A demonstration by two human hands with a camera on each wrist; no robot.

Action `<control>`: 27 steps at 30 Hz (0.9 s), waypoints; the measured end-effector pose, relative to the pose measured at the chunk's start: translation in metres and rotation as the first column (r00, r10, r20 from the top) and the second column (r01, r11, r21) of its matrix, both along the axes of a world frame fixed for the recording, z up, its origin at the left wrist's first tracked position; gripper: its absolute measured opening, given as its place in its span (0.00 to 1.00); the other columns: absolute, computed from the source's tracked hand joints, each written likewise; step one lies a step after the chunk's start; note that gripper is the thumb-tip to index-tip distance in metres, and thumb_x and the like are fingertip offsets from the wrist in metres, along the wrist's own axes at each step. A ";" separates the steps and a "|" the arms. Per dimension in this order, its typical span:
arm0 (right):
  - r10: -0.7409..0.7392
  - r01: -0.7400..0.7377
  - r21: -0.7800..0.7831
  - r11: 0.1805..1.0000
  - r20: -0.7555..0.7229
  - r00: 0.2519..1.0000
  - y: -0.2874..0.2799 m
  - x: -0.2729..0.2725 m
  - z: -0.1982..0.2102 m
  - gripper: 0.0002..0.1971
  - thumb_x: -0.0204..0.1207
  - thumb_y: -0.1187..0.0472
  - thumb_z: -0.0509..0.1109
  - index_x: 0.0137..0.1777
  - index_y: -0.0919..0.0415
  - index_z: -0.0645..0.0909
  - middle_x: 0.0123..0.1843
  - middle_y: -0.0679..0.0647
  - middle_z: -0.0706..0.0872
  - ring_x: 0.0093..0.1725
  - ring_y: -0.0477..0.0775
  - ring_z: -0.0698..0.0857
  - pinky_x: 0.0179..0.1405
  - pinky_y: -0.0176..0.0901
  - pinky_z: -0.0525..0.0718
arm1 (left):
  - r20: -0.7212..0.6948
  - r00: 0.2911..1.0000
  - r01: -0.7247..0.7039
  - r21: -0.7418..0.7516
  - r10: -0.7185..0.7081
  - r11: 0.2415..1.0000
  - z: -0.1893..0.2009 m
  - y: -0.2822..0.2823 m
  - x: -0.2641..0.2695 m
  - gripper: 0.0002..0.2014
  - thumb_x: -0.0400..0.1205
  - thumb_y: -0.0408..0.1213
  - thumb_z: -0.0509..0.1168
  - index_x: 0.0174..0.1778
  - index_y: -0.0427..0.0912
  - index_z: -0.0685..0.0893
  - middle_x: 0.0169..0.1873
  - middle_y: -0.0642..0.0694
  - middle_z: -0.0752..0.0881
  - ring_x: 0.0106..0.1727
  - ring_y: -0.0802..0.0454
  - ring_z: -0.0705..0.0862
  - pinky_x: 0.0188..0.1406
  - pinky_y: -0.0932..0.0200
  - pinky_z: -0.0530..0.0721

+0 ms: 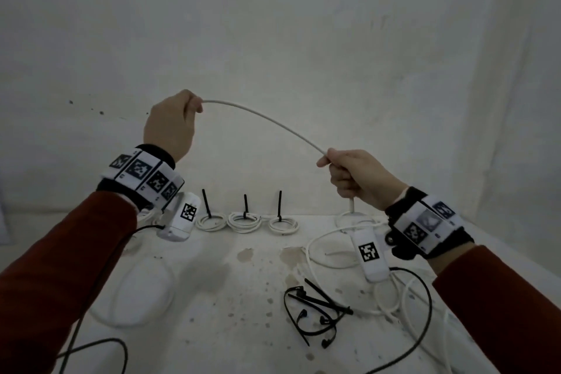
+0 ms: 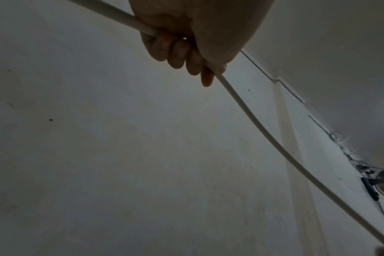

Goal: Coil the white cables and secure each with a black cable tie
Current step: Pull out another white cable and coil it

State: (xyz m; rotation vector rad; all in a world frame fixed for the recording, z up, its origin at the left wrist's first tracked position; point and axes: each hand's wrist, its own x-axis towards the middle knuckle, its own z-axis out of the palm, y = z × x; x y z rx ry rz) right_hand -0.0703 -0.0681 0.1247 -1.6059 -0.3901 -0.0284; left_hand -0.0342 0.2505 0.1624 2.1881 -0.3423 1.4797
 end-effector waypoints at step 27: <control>0.133 0.462 -0.660 0.593 0.646 0.752 0.018 -0.004 -0.031 0.07 0.86 0.58 0.56 0.50 0.54 0.74 0.39 0.40 0.85 0.32 0.46 0.83 0.42 0.50 0.84 | -0.090 0.984 0.172 0.680 -0.151 0.713 -0.091 -0.057 -0.055 0.12 0.81 0.48 0.53 0.39 0.52 0.81 0.31 0.59 0.84 0.27 0.55 0.83 0.16 0.63 0.71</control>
